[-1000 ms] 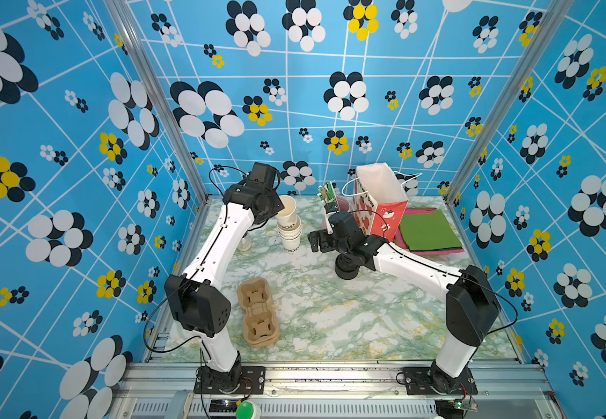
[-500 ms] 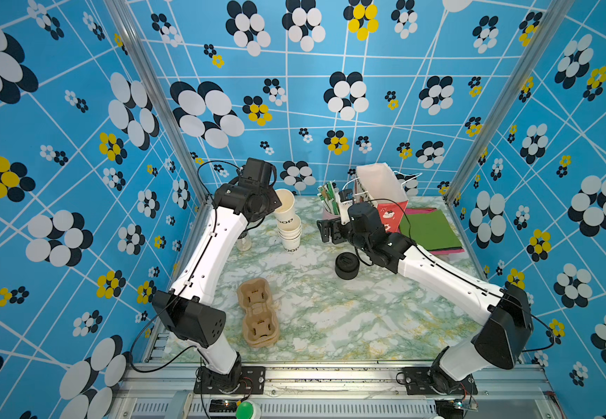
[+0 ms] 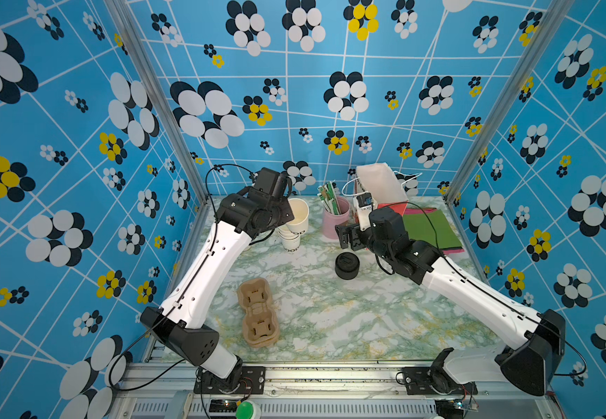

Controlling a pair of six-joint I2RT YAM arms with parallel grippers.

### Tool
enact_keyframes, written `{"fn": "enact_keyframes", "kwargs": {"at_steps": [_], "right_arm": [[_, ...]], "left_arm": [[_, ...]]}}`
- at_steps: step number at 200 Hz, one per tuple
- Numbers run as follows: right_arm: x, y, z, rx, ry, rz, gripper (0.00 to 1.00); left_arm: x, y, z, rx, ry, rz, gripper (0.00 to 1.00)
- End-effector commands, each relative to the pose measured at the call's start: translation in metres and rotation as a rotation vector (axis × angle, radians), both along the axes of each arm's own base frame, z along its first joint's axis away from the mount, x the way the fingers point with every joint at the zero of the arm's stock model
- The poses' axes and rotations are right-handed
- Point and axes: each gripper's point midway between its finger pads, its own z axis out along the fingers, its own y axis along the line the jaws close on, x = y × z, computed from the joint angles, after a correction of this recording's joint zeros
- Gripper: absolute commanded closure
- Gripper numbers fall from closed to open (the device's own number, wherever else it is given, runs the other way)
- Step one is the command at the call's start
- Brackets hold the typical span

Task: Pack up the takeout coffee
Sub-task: 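Carry the white cup toward the robot and set it upright on the table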

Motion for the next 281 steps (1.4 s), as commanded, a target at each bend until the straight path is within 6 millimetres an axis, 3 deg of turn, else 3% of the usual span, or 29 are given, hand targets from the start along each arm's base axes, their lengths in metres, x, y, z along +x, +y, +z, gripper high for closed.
{"fn": "enact_keyframes", "kwargs": {"at_steps": [1, 72, 161, 223, 281], "right_arm": [[-0.010, -0.019, -0.005, -0.035, 0.015, -0.027, 0.01], [-0.026, -0.048, -0.012, 0.004, 0.016, -0.091, 0.01], [-0.044, -0.070, -0.037, 0.010, 0.051, -0.128, 0.01], [-0.062, -0.086, -0.059, 0.026, 0.081, -0.147, 0.01], [-0.074, -0.094, -0.074, 0.058, 0.102, -0.161, 0.01]], "left_arm": [[-0.021, 0.000, -0.012, 0.040, 0.034, -0.029, 1.00], [-0.053, -0.032, -0.063, 0.008, 0.103, -0.050, 1.00], [-0.100, -0.083, -0.133, 0.025, 0.192, -0.122, 1.00], [-0.127, -0.105, -0.165, 0.047, 0.210, -0.170, 1.00], [-0.140, -0.109, -0.185, 0.074, 0.229, -0.198, 1.00]]}}
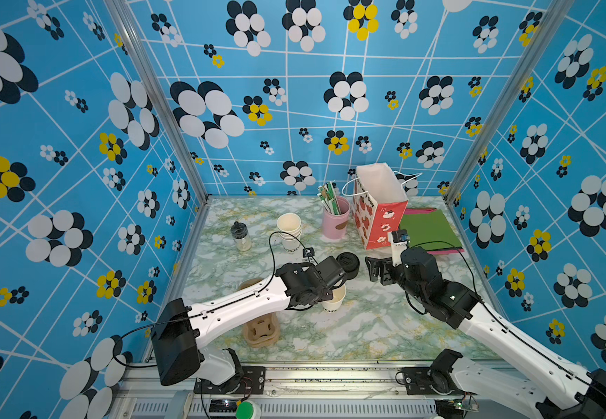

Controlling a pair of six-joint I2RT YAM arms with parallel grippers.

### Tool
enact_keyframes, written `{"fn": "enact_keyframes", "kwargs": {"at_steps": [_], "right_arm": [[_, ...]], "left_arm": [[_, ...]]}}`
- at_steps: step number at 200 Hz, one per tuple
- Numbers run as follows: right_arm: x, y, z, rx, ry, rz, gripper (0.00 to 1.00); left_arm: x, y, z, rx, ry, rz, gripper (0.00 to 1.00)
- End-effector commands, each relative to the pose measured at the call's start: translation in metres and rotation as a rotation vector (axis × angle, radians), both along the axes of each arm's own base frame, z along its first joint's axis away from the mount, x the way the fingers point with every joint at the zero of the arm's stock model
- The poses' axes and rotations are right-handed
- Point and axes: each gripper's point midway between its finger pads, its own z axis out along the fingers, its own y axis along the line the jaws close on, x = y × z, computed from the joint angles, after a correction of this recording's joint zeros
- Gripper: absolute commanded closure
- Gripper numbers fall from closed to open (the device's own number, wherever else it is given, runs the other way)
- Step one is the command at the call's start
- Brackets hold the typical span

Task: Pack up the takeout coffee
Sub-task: 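Carry the white cup toward the robot and set it upright on the table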

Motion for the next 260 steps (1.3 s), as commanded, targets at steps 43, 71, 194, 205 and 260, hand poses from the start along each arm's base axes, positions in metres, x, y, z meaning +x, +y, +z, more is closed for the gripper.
{"fn": "enact_keyframes", "kwargs": {"at_steps": [43, 71, 194, 205, 260], "right_arm": [[-0.003, -0.006, -0.015, 0.018, 0.033, -0.027, 0.01], [-0.003, -0.005, -0.018, 0.021, 0.037, -0.028, 0.01], [-0.004, 0.000, -0.035, 0.011, 0.085, -0.009, 0.01], [-0.004, 0.002, -0.035, 0.011, 0.090, -0.002, 0.01], [0.002, 0.014, -0.028, -0.037, 0.111, 0.054, 0.01]], "left_arm": [[-0.003, -0.002, -0.017, 0.018, -0.005, 0.004, 1.00], [-0.007, -0.005, -0.024, 0.027, 0.008, -0.007, 1.00], [-0.011, -0.007, -0.030, 0.020, 0.021, -0.011, 0.77], [-0.010, -0.006, -0.026, 0.018, 0.010, -0.010, 0.76], [0.008, 0.017, 0.044, 0.035, -0.228, -0.057, 0.58]]}}
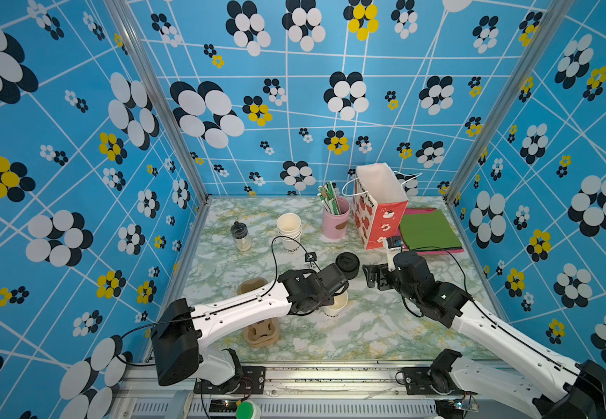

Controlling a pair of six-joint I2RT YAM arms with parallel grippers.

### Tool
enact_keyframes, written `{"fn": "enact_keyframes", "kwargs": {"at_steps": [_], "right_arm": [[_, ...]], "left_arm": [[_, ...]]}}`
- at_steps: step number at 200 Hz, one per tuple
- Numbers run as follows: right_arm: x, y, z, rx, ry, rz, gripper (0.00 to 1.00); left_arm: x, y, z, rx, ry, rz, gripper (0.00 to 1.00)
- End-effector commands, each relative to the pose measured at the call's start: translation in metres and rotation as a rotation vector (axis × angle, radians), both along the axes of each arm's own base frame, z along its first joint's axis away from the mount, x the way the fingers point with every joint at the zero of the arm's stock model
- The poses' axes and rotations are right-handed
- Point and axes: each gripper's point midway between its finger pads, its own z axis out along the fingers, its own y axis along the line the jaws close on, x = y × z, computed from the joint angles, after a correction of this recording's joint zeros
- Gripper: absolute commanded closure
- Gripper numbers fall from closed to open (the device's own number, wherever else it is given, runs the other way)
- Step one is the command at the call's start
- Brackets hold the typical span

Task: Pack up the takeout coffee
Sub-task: 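Carry the white cup toward the robot and set it upright on the table, then release the cup and withdraw left gripper while right gripper descends onto the lid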

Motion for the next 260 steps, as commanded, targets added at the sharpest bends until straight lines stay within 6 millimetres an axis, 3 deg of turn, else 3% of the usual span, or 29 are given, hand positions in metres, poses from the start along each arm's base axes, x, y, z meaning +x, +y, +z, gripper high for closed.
{"fn": "enact_keyframes", "kwargs": {"at_steps": [1, 28, 41, 69, 91, 127, 167, 260], "right_arm": [[0.004, 0.008, 0.010, -0.018, 0.006, 0.040, 0.01], [0.012, 0.016, 0.008, -0.084, 0.047, 0.074, 0.01], [0.017, 0.020, 0.006, -0.126, 0.067, 0.091, 0.01], [0.030, 0.032, 0.007, -0.213, 0.109, 0.142, 0.01], [0.036, 0.037, -0.007, -0.279, 0.179, 0.166, 0.01], [0.036, 0.052, -0.031, -0.341, 0.286, 0.264, 0.01], [0.050, 0.061, -0.040, -0.392, 0.326, 0.276, 0.02], [0.070, 0.066, -0.082, -0.527, 0.502, 0.276, 0.05]], "left_arm": [[0.010, 0.019, 0.046, 0.037, -0.165, -0.031, 0.58], [0.017, 0.038, 0.071, 0.058, -0.283, -0.071, 0.46], [0.019, 0.046, 0.077, 0.050, -0.322, -0.084, 0.35], [0.024, 0.063, 0.086, 0.035, -0.412, -0.147, 0.15], [0.024, 0.074, 0.089, 0.007, -0.463, -0.187, 0.00], [0.012, 0.078, 0.086, -0.080, -0.516, -0.331, 0.01], [-0.004, 0.088, 0.069, -0.101, -0.472, -0.424, 0.01], [-0.026, 0.071, 0.050, -0.152, -0.456, -0.605, 0.01]]}}
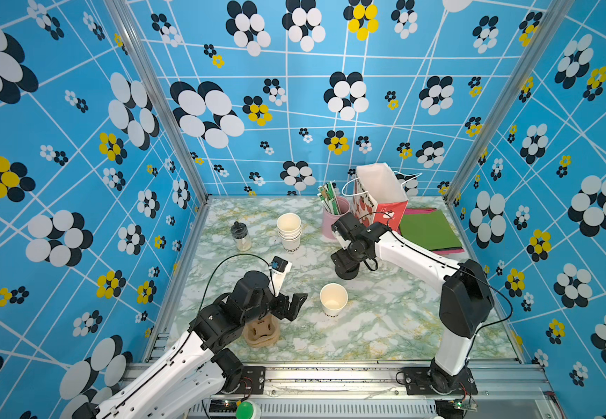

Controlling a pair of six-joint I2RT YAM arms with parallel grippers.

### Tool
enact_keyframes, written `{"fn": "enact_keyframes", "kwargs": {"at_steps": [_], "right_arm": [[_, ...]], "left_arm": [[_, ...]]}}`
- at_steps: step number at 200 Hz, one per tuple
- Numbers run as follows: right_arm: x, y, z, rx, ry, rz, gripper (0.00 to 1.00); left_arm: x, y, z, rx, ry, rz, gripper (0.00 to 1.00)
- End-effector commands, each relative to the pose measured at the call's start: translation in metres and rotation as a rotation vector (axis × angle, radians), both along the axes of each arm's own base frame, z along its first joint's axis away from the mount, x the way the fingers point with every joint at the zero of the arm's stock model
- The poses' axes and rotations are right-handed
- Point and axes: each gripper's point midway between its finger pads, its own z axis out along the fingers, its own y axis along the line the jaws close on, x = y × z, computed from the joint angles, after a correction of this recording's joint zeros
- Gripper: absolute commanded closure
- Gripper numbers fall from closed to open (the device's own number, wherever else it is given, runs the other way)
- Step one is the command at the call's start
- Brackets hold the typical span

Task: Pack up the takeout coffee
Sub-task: 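Release the cup and withdraw left gripper while right gripper descends onto the lid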

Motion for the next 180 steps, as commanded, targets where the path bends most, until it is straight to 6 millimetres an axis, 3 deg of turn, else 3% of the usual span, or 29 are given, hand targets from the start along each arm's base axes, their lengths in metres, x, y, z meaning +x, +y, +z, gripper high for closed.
{"fn": "enact_keyframes", "kwargs": {"at_steps": [1, 33, 38, 135, 180], "right_arm": [[-0.003, -0.011, -0.005, -0.056, 0.052, -0.003, 0.05], [-0.005, -0.018, -0.021, -0.070, 0.116, -0.029, 0.07], [0.002, -0.014, -0.012, -0.050, 0.096, -0.031, 0.08], [0.009, -0.006, -0.027, 0.018, 0.157, -0.054, 0.11], [0.014, -0.005, -0.033, 0.030, 0.169, -0.072, 0.17]], "left_arm": [[-0.006, -0.006, 0.001, -0.011, -0.029, -0.072, 0.01], [-0.009, -0.008, 0.000, -0.005, -0.055, -0.113, 0.01], [-0.010, -0.009, 0.001, -0.006, -0.062, -0.121, 0.01], [-0.013, -0.016, 0.000, -0.007, -0.088, -0.179, 0.01], [-0.014, -0.018, 0.001, -0.016, -0.087, -0.191, 0.01]]}}
